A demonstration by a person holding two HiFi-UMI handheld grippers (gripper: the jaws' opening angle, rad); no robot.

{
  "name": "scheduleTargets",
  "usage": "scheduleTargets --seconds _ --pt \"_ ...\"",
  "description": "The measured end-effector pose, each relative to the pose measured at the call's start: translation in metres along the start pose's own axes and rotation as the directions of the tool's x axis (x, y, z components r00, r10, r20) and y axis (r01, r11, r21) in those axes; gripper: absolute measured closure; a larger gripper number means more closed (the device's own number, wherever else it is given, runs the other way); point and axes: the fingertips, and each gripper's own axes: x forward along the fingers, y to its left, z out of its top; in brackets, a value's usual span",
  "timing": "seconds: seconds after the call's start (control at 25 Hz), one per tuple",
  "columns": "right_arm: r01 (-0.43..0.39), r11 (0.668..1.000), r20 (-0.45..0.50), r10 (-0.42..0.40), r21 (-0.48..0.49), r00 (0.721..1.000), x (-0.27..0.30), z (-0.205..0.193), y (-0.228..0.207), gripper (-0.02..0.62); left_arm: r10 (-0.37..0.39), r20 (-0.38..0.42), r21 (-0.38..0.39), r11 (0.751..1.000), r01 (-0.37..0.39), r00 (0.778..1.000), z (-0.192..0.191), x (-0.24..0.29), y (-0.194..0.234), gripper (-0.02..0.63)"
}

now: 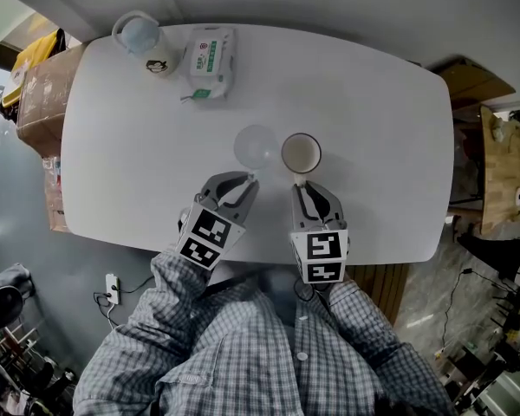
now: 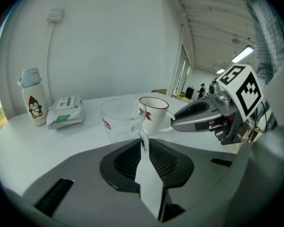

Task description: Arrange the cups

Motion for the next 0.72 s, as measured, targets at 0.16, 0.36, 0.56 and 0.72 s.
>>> scheduleTargets --seconds 0.16,0.36,0.56,0.72 --pt "-0.004 1.000 0.005 0.004 0.004 1.000 0.0036 0.0020 0.0031 0.526 -0.001 -0.002 0.002 1.000 0.001 1.000 -0.0006 -0.0003 -0.0012 0.549" --pt "-0.004 1.000 0.003 0.004 0.002 1.000 0.0068 0.0047 0.0044 0.526 -0.006 0.001 -0.007 1.000 0.006 1.000 -0.0002 -0.0003 -0.0019 0.549" --pt "0.001 1.000 0.011 -0.001 0.003 1.000 0.0065 0.0070 0.0082 0.526 -0.011 0.003 -0.012 1.000 0.011 1.000 -0.0007 0.0006 -0.0042 0.549" --pt "0.001 1.000 0.008 -0.001 -0.013 1.000 0.0062 0.0070 0.0080 0.525 -0.006 0.001 -0.010 1.000 0.006 1.000 -0.0009 0.0005 -0.0034 0.549"
